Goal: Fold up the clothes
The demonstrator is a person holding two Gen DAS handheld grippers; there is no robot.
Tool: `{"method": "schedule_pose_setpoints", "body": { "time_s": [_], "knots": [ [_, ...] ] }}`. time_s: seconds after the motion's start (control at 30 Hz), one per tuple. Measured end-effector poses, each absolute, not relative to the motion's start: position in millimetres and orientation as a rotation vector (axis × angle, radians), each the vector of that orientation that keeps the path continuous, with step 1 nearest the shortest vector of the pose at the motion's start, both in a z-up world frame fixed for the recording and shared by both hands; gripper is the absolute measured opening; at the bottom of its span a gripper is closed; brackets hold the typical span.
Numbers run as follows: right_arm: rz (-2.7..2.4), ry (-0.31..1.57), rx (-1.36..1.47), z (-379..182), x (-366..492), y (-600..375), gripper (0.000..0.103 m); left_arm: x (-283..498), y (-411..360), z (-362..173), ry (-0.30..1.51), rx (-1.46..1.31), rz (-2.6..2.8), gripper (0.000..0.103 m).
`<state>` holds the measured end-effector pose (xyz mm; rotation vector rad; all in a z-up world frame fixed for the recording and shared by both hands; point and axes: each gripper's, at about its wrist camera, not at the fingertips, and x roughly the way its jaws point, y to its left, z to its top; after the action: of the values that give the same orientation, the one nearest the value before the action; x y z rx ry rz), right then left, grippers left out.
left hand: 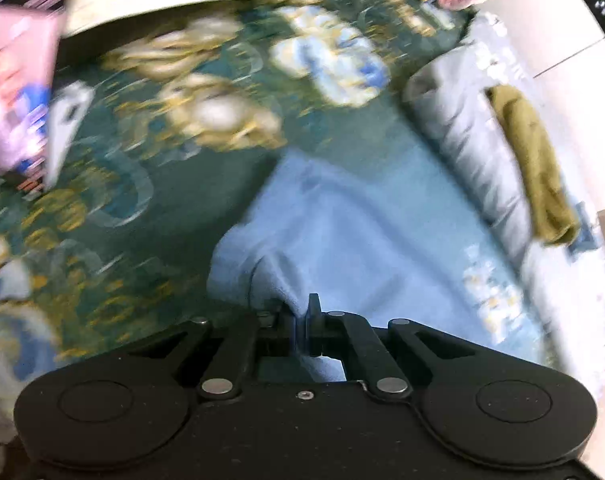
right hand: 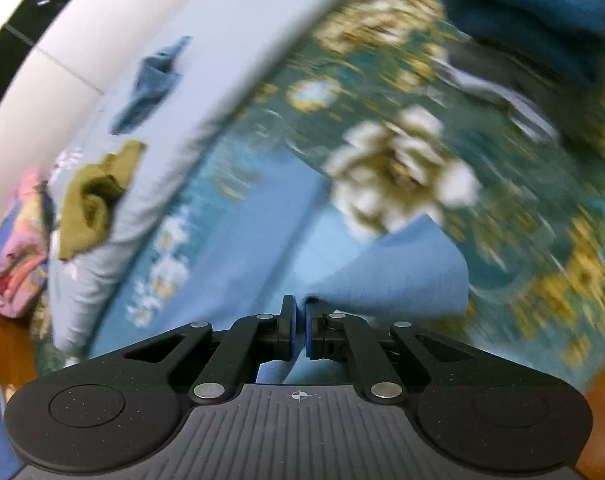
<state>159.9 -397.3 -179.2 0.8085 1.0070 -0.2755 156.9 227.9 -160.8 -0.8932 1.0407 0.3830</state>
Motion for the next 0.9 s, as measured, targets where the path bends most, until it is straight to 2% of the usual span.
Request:
{"method": "schedule_pose_setpoints", "body": {
  "time_s": [0.17, 0.37, 0.57, 0.73, 0.77, 0.8, 0.87, 0.9],
  "knots": [
    [-0.214, 1.000, 0.786, -183.2, 235.1, -401.9, 0.003, 225.9, 232.6, -167.3, 1.047, -0.919, 0.370, 0.002],
    [-0.198, 1.113, 0.726, -227.9, 324.7, -397.7, 0.003, 285.3, 238.2, -207.7, 1.092, -0.940, 0.456, 0.002],
    [-0.223, 1.232, 0.664, -264.4, 379.5, -386.1, 0.003, 308.9, 236.7, -239.3, 1.146, -0.910, 0.516, 0.003],
    [-0.221, 1.259, 0.636, -275.9, 392.5, -384.1, 0.006, 306.2, 237.3, -249.6, 1.089, -0.951, 0.516, 0.011],
    [-0.210, 1.254, 0.629, -274.9, 392.2, -383.3, 0.011, 305.7, 236.0, -247.7, 1.085, -0.952, 0.503, 0.020],
    [-0.189, 1.242, 0.621, -271.8, 390.5, -383.0, 0.015, 304.9, 234.1, -244.3, 1.081, -0.953, 0.482, 0.035],
    [-0.137, 1.205, 0.609, -261.2, 385.1, -383.6, 0.046, 302.2, 229.6, -233.5, 1.052, -0.960, 0.421, 0.045],
    [-0.122, 1.177, 0.600, -253.2, 379.9, -384.9, 0.047, 299.0, 227.0, -226.0, 1.026, -0.958, 0.394, 0.047]
  ]
}}
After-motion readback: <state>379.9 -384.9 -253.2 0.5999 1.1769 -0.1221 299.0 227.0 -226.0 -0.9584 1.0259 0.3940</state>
